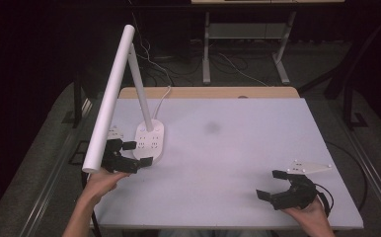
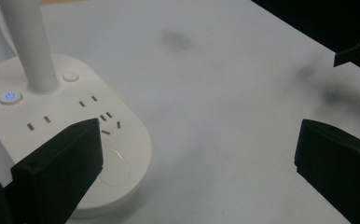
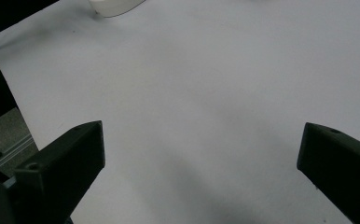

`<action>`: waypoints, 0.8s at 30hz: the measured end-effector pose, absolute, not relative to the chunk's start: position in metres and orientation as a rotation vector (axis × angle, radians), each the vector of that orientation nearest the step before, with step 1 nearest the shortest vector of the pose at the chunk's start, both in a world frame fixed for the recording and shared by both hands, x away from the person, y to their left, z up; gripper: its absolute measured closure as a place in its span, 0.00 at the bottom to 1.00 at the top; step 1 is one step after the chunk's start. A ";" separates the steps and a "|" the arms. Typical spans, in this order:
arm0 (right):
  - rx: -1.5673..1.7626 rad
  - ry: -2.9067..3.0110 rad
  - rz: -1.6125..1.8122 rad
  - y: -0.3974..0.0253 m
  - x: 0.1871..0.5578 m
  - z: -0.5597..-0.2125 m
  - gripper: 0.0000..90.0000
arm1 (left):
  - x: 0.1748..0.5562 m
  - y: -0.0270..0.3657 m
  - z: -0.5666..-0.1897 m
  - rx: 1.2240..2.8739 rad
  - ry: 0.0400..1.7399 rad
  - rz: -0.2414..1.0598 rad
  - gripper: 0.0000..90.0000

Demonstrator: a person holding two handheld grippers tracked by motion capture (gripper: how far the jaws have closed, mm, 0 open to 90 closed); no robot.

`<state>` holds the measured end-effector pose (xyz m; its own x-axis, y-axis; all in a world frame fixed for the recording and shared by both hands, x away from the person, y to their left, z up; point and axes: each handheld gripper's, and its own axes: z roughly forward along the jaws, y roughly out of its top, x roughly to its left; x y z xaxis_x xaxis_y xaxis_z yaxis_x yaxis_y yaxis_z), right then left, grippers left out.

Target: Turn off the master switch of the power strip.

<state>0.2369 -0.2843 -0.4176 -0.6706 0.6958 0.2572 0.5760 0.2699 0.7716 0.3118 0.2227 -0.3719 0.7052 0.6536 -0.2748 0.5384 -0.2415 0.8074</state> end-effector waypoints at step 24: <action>1.198 2.403 1.356 -0.284 0.237 -0.418 0.00 | 0.341 0.232 -0.356 1.949 0.958 0.179 0.00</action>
